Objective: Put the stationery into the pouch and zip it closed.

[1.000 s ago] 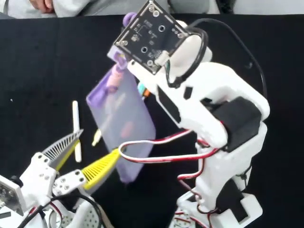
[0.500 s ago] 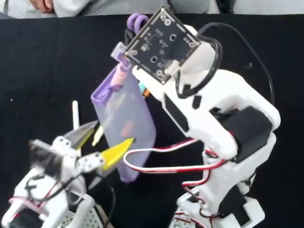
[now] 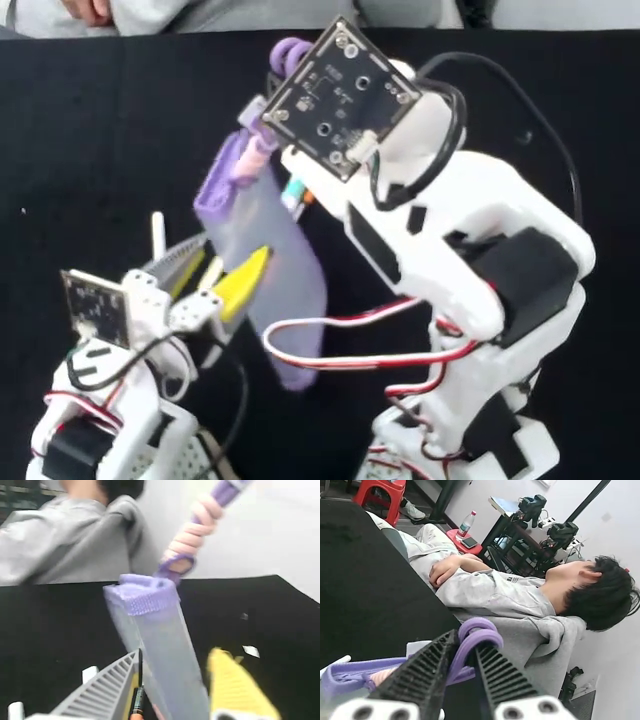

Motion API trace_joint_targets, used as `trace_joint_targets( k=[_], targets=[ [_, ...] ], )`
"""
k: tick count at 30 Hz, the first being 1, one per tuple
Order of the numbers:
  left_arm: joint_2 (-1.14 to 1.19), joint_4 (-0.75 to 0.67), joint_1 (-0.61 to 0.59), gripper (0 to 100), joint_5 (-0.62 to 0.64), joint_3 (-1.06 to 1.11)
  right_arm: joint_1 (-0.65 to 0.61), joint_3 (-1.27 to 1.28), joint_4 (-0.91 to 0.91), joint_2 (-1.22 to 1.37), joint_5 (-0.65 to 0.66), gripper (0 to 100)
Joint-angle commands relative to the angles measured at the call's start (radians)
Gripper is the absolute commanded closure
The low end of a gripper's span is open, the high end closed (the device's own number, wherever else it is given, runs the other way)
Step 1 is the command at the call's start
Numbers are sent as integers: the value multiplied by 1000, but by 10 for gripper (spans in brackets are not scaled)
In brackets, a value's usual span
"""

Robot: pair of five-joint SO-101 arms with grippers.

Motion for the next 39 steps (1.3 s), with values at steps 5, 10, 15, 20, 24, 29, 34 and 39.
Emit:
trace_joint_targets(
  k=[5, 10, 15, 20, 24, 29, 34, 39],
  targets=[
    [6, -80, 127, 917, 8, 21, 3, -4, 3, -31, 0, 988],
    [6, -124, 79, 970, -48, 71, 5, -5, 3, -31, 0, 988],
    [6, -138, -27, 970, -71, 96, 5, -7, 5, -33, 0, 988],
    [5, -127, -54, 930, -64, 47, 5, -5, 5, -33, 0, 988],
    [5, -51, -50, 745, 31, -58, 0, -2, 5, -33, -3, 988],
    [5, 80, -50, 707, 98, -216, -3, -4, 5, -31, -8, 988],
    [6, 94, -50, 707, 91, -232, -51, -7, 41, -31, -9, 988],
    [8, 91, -50, 707, 98, -219, -127, 1, 52, -68, -9, 988]
  ],
)
